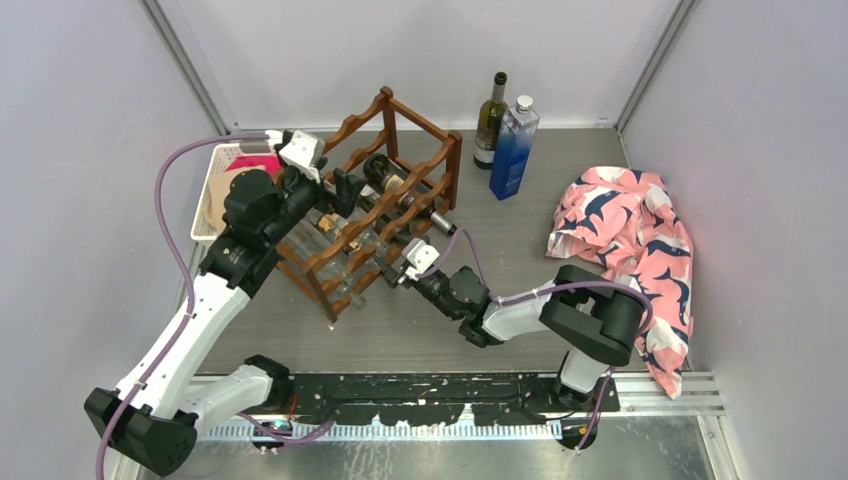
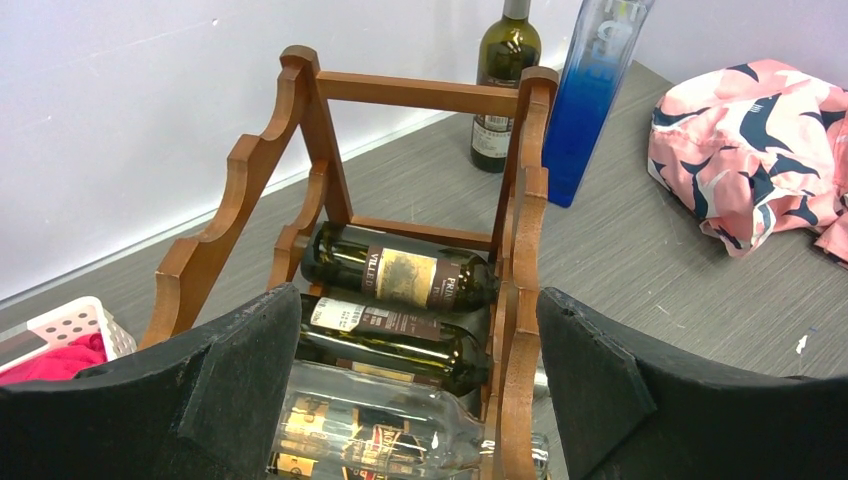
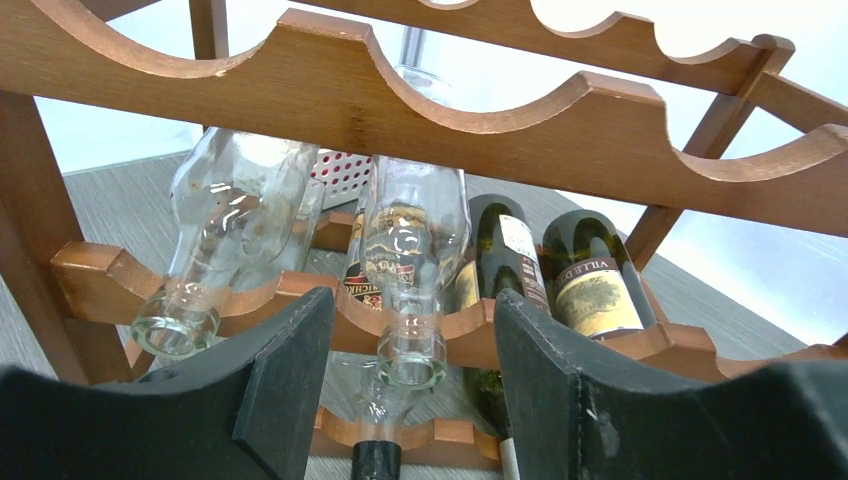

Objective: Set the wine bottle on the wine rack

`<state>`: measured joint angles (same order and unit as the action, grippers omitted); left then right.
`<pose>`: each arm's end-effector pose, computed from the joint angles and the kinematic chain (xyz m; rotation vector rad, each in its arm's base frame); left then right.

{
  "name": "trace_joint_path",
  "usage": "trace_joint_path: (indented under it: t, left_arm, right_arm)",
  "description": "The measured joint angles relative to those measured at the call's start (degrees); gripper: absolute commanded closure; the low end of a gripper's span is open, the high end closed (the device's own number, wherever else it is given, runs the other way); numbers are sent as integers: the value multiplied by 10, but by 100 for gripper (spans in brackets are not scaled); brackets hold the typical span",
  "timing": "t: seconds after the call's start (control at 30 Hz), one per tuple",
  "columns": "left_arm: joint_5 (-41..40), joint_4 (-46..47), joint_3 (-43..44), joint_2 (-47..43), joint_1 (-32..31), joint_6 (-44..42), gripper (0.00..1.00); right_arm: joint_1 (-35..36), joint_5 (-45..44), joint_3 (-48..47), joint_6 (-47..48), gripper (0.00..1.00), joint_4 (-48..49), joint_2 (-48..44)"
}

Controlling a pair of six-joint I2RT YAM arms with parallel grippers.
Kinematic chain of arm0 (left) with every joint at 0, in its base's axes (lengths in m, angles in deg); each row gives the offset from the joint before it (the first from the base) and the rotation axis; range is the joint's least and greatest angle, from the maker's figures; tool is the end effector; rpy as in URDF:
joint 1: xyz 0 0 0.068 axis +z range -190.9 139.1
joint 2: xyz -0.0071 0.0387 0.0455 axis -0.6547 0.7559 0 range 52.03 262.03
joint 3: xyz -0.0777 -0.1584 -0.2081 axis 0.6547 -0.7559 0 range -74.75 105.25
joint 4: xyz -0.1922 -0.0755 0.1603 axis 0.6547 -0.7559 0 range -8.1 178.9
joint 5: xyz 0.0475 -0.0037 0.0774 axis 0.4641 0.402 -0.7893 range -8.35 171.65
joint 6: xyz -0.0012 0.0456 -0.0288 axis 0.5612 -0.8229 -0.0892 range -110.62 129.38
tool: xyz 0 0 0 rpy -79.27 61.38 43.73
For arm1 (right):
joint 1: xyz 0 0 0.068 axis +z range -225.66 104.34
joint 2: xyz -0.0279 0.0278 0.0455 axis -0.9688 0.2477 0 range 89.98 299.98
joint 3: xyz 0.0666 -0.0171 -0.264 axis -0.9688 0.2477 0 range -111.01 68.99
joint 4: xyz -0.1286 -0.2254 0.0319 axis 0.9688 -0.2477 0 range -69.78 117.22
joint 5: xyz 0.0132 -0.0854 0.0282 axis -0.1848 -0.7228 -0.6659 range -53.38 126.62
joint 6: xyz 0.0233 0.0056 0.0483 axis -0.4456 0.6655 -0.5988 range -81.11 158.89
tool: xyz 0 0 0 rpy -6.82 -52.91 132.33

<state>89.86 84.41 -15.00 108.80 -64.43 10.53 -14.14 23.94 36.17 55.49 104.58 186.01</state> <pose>0.2052 -0.0950 0.4041 0.4233 1.5586 -0.4483 0.1581 0.2750 0.2109 -0.6933 1.1564 0.5173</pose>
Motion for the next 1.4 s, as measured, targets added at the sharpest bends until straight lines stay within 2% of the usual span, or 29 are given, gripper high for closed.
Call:
trace_joint_path:
  t: [0.53,0.77,0.97,1.1,1.23,1.4]
  left_arm:
    - [0,0,0,0,0,0,14]
    - [0,0,0,2,0,0,14]
    - [0,0,0,2,0,0,14]
    - [0,0,0,2,0,0,14]
    - [0,0,0,2,0,0,14]
    - [2,0,0,2,0,0,14]
  right_arm:
    - [0,-19,84,20,33,-33,-123]
    - [0,-36,123,51,20,-35,-178]
    - [0,-78,158,81,2,-42,-229]
    - [-3,-123,165,103,0,-66,-274]
    - [-56,-143,166,91,0,-97,-323]
    - [-227,-141,148,1,0,-177,-370]
